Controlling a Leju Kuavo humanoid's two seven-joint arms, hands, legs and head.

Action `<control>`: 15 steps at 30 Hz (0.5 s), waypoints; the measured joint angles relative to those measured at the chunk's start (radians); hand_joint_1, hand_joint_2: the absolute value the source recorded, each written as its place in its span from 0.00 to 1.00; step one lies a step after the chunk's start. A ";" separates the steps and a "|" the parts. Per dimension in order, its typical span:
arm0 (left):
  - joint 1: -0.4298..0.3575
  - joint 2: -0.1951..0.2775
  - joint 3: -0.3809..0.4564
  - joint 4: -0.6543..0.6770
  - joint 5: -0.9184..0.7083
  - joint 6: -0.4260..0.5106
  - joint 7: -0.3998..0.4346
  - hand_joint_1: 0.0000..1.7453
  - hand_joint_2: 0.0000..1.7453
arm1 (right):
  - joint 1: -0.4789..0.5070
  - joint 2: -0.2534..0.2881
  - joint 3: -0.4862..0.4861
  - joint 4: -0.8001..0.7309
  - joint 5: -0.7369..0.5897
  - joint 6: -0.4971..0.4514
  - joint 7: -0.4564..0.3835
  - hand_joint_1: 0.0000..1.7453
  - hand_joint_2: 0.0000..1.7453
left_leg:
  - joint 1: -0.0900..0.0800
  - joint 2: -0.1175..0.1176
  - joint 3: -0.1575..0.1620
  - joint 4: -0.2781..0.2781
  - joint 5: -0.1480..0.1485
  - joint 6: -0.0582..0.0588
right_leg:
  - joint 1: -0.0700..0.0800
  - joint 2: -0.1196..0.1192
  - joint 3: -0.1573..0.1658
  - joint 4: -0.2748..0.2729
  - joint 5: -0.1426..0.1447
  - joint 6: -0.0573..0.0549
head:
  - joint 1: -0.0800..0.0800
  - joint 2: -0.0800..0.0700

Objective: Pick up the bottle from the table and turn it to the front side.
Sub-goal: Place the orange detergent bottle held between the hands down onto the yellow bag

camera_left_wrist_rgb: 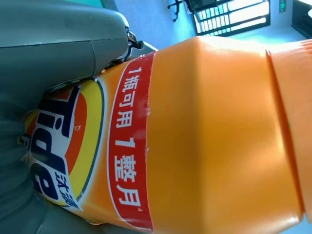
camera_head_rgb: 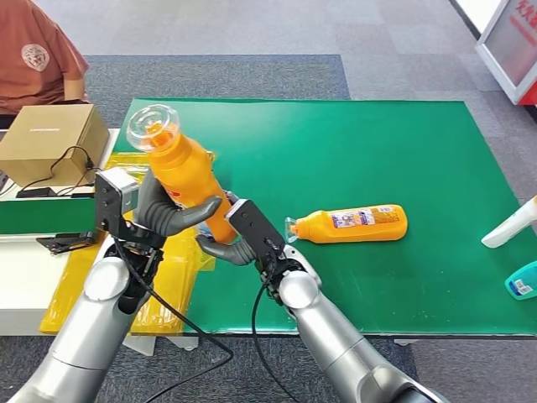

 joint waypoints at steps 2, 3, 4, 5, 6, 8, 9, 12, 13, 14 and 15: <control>0.000 0.001 -0.001 0.002 0.001 0.002 -0.001 1.00 1.00 | -0.001 0.000 0.000 0.003 -0.001 -0.001 0.000 0.09 1.00 | 0.000 0.000 0.000 0.000 0.000 0.000 | 0.000 0.000 0.000 0.000 0.000 0.000 | 0.000 0.000; 0.000 0.002 -0.001 0.002 0.004 0.006 -0.002 1.00 1.00 | -0.001 0.000 0.000 0.004 -0.002 -0.002 0.000 0.00 1.00 | 0.000 0.000 0.000 0.000 0.000 0.000 | 0.000 0.000 0.000 0.000 0.000 0.000 | 0.000 0.000; 0.000 0.003 -0.001 0.003 0.006 0.011 -0.003 1.00 1.00 | -0.001 0.000 0.000 0.005 -0.004 -0.004 0.000 0.00 1.00 | 0.000 0.000 0.000 0.000 0.000 0.000 | 0.000 0.000 0.000 0.000 0.000 0.000 | 0.000 0.000; 0.000 0.006 0.000 0.003 0.008 0.018 -0.005 1.00 1.00 | -0.001 -0.001 0.000 0.005 -0.006 -0.008 0.000 0.00 1.00 | 0.000 0.000 0.000 0.000 0.000 0.000 | 0.000 0.000 0.000 0.000 0.000 0.000 | 0.000 0.000; 0.000 0.009 0.002 0.003 0.009 0.026 -0.007 1.00 1.00 | -0.002 -0.003 0.000 0.005 -0.009 -0.011 0.001 0.00 1.00 | 0.000 0.000 0.000 0.000 0.000 0.000 | 0.000 0.000 0.000 0.000 0.000 0.000 | 0.000 0.000; 0.000 0.021 0.005 0.005 0.001 0.046 -0.010 1.00 1.00 | -0.005 -0.008 -0.001 0.006 -0.015 -0.022 0.001 0.00 1.00 | 0.000 0.000 0.000 0.000 0.000 0.000 | 0.000 0.000 0.000 0.000 0.000 0.000 | 0.000 0.000; 0.000 0.029 0.007 0.006 -0.009 0.058 -0.011 1.00 1.00 | -0.007 -0.011 -0.002 0.006 -0.017 -0.028 0.002 0.00 1.00 | 0.000 0.000 0.000 0.000 0.000 0.000 | 0.000 0.000 0.000 0.000 0.000 0.000 | 0.000 0.000; 0.000 0.056 0.015 0.011 -0.061 0.107 -0.019 1.00 1.00 | -0.010 -0.023 -0.012 0.006 -0.023 -0.057 0.002 0.00 1.00 | 0.000 0.000 0.000 0.000 0.000 0.000 | 0.000 0.000 0.000 0.000 0.000 0.000 | 0.000 0.000; 0.000 0.066 0.019 0.014 -0.090 0.131 -0.021 1.00 1.00 | -0.010 -0.027 -0.018 0.005 -0.024 -0.069 0.002 0.00 1.00 | 0.000 0.000 0.000 0.000 0.000 0.000 | 0.000 0.000 0.000 0.000 0.000 0.000 | 0.000 0.000; -0.001 0.077 0.022 0.016 -0.126 0.156 -0.023 1.00 1.00 | -0.010 -0.033 -0.023 0.005 -0.025 -0.082 0.002 0.00 1.00 | 0.000 0.000 0.000 0.000 0.000 0.000 | 0.000 0.000 0.000 0.000 0.000 0.000 | 0.000 0.000; -0.002 0.088 0.026 0.019 -0.171 0.185 -0.025 1.00 1.00 | -0.009 -0.039 -0.030 0.002 -0.023 -0.096 0.002 0.00 1.00 | 0.000 0.000 0.000 0.000 0.000 0.000 | 0.000 0.000 -0.001 0.000 0.000 0.000 | 0.000 0.000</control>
